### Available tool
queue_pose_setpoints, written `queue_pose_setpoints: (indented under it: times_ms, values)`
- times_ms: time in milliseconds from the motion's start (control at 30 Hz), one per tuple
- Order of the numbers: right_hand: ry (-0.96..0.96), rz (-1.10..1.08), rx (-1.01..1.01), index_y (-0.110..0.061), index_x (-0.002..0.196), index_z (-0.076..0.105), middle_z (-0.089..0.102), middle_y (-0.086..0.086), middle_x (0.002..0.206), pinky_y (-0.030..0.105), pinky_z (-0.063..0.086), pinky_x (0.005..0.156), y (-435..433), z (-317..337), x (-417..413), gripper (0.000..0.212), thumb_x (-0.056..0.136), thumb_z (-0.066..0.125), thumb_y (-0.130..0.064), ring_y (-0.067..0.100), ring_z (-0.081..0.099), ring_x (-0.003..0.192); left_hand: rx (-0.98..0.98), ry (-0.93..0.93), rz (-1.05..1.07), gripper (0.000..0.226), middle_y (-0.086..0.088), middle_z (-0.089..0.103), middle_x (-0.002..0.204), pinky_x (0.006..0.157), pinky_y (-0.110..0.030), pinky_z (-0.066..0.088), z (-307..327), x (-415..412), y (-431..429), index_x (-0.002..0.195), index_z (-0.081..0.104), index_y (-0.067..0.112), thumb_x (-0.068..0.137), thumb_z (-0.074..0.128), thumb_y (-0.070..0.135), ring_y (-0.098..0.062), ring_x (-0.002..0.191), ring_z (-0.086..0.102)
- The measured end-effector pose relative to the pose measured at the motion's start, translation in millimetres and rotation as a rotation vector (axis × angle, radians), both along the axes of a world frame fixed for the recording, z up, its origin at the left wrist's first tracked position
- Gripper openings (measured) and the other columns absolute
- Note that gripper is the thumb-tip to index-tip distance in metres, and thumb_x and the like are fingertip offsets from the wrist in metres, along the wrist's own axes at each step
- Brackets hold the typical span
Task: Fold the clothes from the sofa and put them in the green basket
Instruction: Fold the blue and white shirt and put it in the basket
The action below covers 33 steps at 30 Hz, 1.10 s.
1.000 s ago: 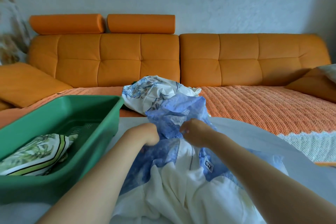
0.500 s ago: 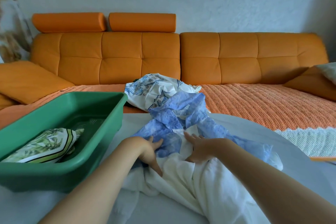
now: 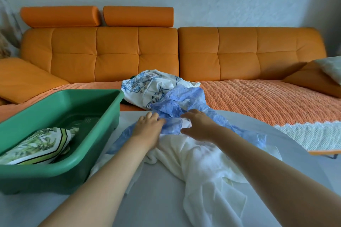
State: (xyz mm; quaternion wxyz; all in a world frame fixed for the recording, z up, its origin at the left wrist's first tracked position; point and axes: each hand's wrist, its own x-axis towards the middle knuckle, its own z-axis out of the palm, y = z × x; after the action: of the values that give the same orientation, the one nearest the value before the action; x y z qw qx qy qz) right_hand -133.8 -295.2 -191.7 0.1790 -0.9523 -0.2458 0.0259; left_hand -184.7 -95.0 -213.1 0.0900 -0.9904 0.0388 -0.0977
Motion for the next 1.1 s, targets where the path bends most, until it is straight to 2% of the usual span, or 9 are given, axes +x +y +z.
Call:
queue_pose_setpoints:
  times_ms: [100, 233, 367, 533, 633, 700, 833, 933, 1100]
  values:
    - [-0.032, 0.119, 0.066, -0.033, 0.128, 0.061, 0.054, -0.004, 0.130, 0.027, 0.040, 0.097, -4.7, 16.1, -27.2, 0.044, 0.087, 0.065, -0.018, 0.018, 0.050, 0.122, -0.197, 0.059, -0.077, 0.042, 0.000, 0.048, 0.125, 0.093, -0.035, 0.041, 9.1, -14.9, -13.5, 0.125, 0.052, 0.027, 0.088, 0.057, 0.009, -0.023, 0.120, 0.046]
    - [0.093, 0.199, -0.010, -0.039, 0.098, 0.071, 0.057, -0.024, 0.093, 0.005, 0.037, 0.063, -16.9, 21.0, -69.5, 0.055, 0.074, 0.042, 0.001, -0.004, 0.055, 0.086, -0.382, 0.206, -0.098, 0.027, 0.013, 0.055, 0.100, 0.070, -0.029, 0.042, 17.4, -41.6, -26.3, 0.091, 0.054, 0.038, 0.086, 0.051, 0.012, -0.014, 0.093, 0.056]
    - [0.174, 0.343, -0.215, -0.051, 0.117, 0.061, 0.058, -0.023, 0.114, 0.015, 0.045, 0.073, -32.8, 20.0, -103.7, 0.068, 0.075, 0.042, -0.002, 0.009, 0.056, 0.100, -0.440, 0.379, -0.184, 0.026, 0.022, 0.057, 0.079, 0.063, -0.009, 0.036, 18.0, -70.4, -37.1, 0.074, 0.056, 0.041, 0.086, 0.060, 0.018, -0.001, 0.081, 0.056]
    - [0.128, 0.414, -0.384, -0.048, 0.139, 0.049, 0.049, -0.008, 0.131, 0.026, 0.043, 0.082, -47.4, 15.4, -118.2, 0.068, 0.086, 0.062, -0.007, 0.018, 0.054, 0.112, -0.476, 0.510, -0.177, 0.028, 0.018, 0.064, 0.095, 0.078, -0.024, 0.052, 9.1, -93.9, -48.8, 0.091, 0.063, 0.043, 0.080, 0.060, 0.018, -0.011, 0.095, 0.062]
    - [0.082, 0.317, -0.321, -0.040, 0.118, 0.067, 0.054, -0.014, 0.107, 0.025, 0.043, 0.080, -56.7, 10.6, -112.4, 0.038, 0.085, 0.072, -0.022, 0.013, 0.056, 0.100, -0.585, 0.451, -0.174, 0.038, 0.020, 0.062, 0.102, 0.081, -0.018, 0.047, 0.9, -96.5, -53.9, 0.108, 0.062, 0.041, 0.075, 0.072, 0.024, -0.002, 0.095, 0.060]
    - [0.063, 0.268, -0.158, -0.035, 0.098, 0.069, 0.056, -0.017, 0.094, 0.019, 0.041, 0.074, -64.0, 8.7, -105.4, 0.017, 0.084, 0.074, -0.026, 0.009, 0.056, 0.093, -0.635, 0.405, -0.191, 0.030, 0.020, 0.062, 0.095, 0.070, -0.012, 0.043, -2.4, -94.8, -56.3, 0.093, 0.059, 0.044, 0.075, 0.075, 0.026, 0.003, 0.083, 0.057]
    - [0.031, -0.017, 0.279, -0.029, 0.080, 0.059, 0.061, -0.011, 0.081, 0.017, 0.041, 0.062, -80.3, 8.4, -86.2, 0.021, 0.082, 0.063, -0.009, 0.011, 0.057, 0.075, -0.499, 0.353, -0.164, 0.020, 0.022, 0.060, 0.084, 0.066, -0.020, 0.042, -2.7, -85.2, -57.9, 0.076, 0.058, 0.048, 0.084, 0.065, 0.031, -0.007, 0.086, 0.059]
    - [-0.035, -0.233, 0.445, -0.026, 0.073, 0.056, 0.059, -0.008, 0.061, 0.021, 0.038, 0.047, -92.9, 9.2, -69.6, 0.027, 0.078, 0.047, -0.001, 0.011, 0.053, 0.055, -0.398, 0.202, -0.089, 0.023, 0.016, 0.058, 0.101, 0.073, -0.028, 0.043, 9.3, -72.7, -50.0, 0.101, 0.068, 0.044, 0.093, 0.055, 0.027, -0.018, 0.101, 0.061]
    - [-0.142, -0.255, 0.209, -0.025, 0.074, 0.061, 0.061, -0.004, 0.075, 0.026, 0.039, 0.056, -112.5, 5.0, -53.4, 0.033, 0.080, 0.046, 0.003, 0.021, 0.057, 0.073, -0.408, -0.133, 0.282, 0.043, -0.001, 0.050, 0.114, 0.075, -0.035, 0.041, 30.4, -56.2, -12.6, 0.107, 0.068, 0.039, 0.094, 0.043, 0.008, -0.027, 0.107, 0.056]
